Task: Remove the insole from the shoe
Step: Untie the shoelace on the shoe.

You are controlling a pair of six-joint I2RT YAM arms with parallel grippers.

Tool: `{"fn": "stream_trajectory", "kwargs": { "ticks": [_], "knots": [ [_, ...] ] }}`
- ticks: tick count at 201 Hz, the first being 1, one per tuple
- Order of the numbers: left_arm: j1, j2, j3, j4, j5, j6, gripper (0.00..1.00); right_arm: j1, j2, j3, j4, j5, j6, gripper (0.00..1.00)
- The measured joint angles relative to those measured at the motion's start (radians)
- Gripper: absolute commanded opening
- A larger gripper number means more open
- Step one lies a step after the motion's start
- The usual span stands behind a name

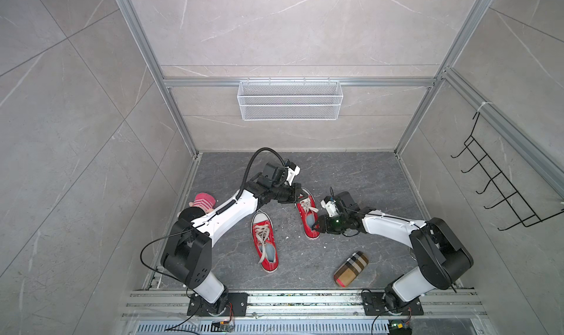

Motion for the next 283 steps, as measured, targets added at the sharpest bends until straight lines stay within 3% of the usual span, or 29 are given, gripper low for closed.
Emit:
{"fn": "stream_trajectory", "kwargs": {
  "ticks": [39,155,189,235,283],
  "knots": [
    [0.002,0.001,0.019,-0.039,-0.022,0.007,0.0,0.051,-0.019,-0.035,0.048,0.007,0.059,0.56],
    [0.113,0.029,0.272,-0.112,-0.042,0.085,0.0,0.054,-0.043,-0.072,0.074,0.061,0.074,0.54],
    [0.12,0.039,0.286,-0.124,-0.047,0.105,0.0,0.054,-0.057,-0.087,0.093,0.063,0.073,0.55],
    [0.12,0.048,0.257,-0.124,-0.034,0.111,0.0,0.053,-0.154,-0.073,0.014,0.09,-0.043,0.62],
    [0.12,0.048,0.214,-0.124,-0.028,0.111,0.0,0.023,-0.146,0.089,-0.038,0.067,-0.211,0.57]
  ]
}}
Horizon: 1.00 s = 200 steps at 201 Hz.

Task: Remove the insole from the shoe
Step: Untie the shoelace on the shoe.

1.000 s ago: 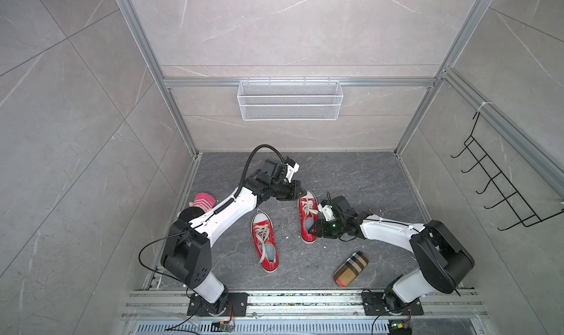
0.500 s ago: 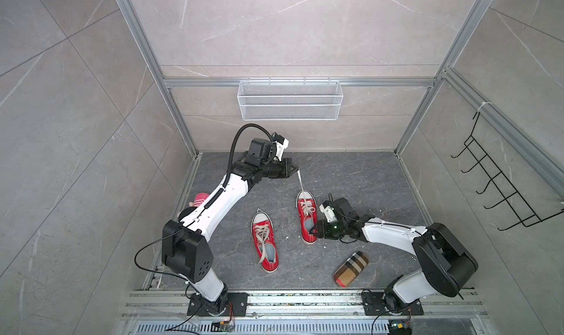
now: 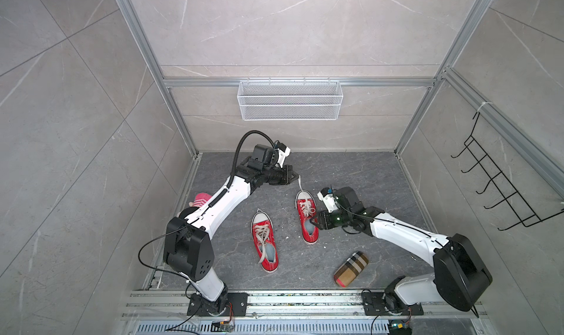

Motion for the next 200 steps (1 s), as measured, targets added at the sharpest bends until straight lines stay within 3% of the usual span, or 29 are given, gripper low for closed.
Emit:
{"fn": "stream_trajectory", "kwargs": {
  "ticks": [86,171,200],
  "knots": [
    [0.0,-0.013,-0.008,0.0,-0.014,0.0,0.0,-0.098,0.121,0.064,0.045,-0.136,-0.047,0.51],
    [0.0,-0.017,-0.023,-0.001,-0.018,0.0,0.0,-0.098,0.154,0.072,0.042,-0.143,-0.043,0.33],
    [0.0,-0.021,-0.023,-0.001,-0.018,0.0,0.0,-0.098,0.17,0.082,0.025,-0.134,-0.031,0.18]
  ]
}}
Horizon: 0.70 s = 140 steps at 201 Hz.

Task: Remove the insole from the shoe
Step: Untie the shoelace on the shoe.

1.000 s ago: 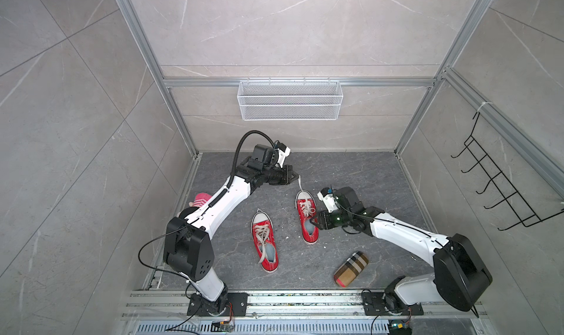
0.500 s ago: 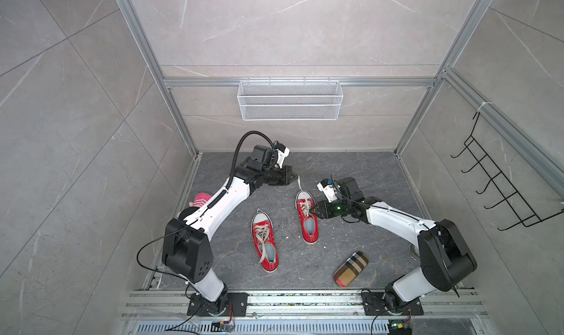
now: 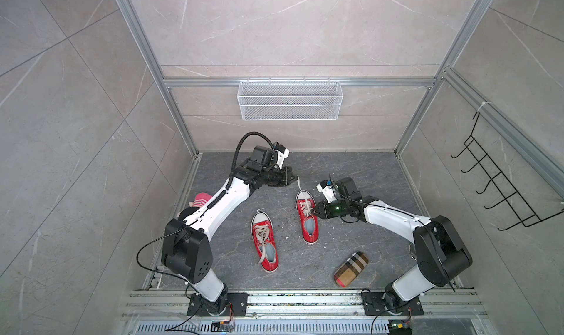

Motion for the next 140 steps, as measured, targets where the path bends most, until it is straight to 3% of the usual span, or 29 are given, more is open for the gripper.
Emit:
{"fn": "stream_trajectory", "kwargs": {
  "ticks": [22,87,120,140],
  "knots": [
    [0.0,-0.004,0.0,0.0,0.0,0.001,0.0,0.0,0.011,0.026,-0.015,0.001,0.006,0.0],
    [0.0,-0.048,-0.039,0.0,-0.003,0.032,0.0,0.0,-0.04,0.133,-0.049,0.042,0.007,0.0],
    [0.0,-0.056,-0.076,0.003,-0.019,0.057,0.43,0.0,-0.042,0.189,-0.064,0.047,0.008,0.0],
    [0.0,-0.076,-0.139,0.008,-0.049,0.072,0.61,0.0,-0.042,0.202,-0.083,0.06,0.016,0.0]
  ]
}}
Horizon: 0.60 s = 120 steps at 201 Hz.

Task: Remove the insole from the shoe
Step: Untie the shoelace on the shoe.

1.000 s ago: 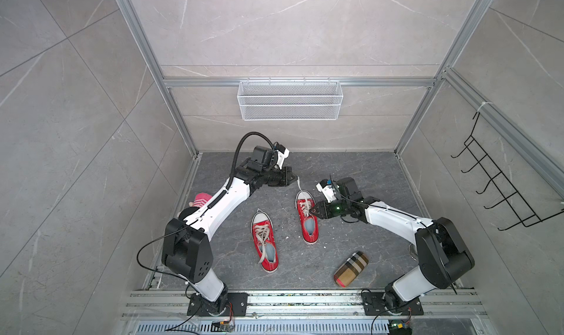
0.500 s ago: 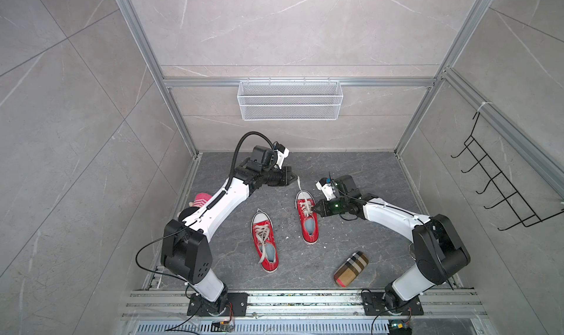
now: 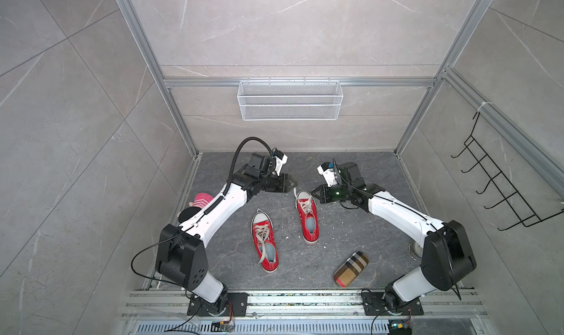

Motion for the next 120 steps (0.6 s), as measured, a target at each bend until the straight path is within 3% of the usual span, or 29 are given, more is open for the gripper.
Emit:
{"fn": "stream_trajectory", "kwargs": {
  "ticks": [44,90,120],
  "knots": [
    [0.0,-0.135,-0.185,-0.024,-0.111,0.025,0.78,0.0,0.0,0.003,-0.033,0.021,0.023,0.0],
    [-0.014,-0.228,-0.38,-0.006,-0.132,0.018,0.74,0.0,0.0,0.003,-0.039,0.024,0.037,0.0],
    [-0.111,-0.208,-0.466,0.045,-0.127,-0.023,0.74,0.0,0.0,0.003,-0.04,0.029,0.037,0.0]
  ]
}}
